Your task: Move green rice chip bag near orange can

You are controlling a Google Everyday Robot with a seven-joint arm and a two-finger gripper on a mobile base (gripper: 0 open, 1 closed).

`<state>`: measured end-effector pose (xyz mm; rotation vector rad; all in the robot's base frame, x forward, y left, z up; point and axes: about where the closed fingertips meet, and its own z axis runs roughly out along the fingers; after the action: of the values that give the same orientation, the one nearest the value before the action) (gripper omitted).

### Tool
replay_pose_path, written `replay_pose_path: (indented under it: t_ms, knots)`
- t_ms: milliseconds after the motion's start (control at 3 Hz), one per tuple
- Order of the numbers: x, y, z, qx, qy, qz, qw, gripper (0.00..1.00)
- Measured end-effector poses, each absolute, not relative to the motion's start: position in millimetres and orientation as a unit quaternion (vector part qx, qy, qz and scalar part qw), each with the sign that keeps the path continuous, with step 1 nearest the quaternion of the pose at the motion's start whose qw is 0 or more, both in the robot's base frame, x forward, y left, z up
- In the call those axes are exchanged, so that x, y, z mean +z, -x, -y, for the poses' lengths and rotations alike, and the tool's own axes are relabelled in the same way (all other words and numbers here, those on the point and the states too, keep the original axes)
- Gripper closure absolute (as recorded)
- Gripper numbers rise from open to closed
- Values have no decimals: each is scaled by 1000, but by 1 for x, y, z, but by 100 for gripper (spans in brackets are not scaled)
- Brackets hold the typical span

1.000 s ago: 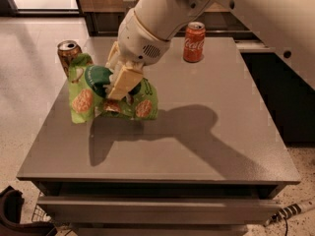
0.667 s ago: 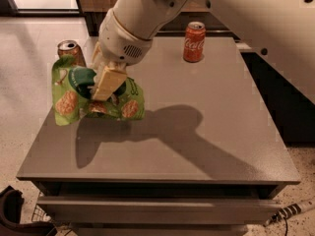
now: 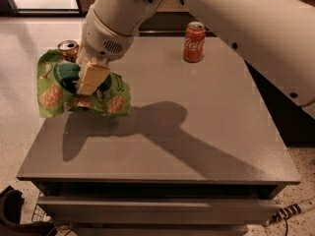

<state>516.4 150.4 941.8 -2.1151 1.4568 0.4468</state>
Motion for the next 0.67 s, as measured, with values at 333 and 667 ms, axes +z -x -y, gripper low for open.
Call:
replay_pose_path:
  t_ms: [333, 667]
  knots:
    - [947, -523, -162, 154, 782, -540, 271, 98]
    - [946, -522, -162, 155, 783, -539, 270, 75]
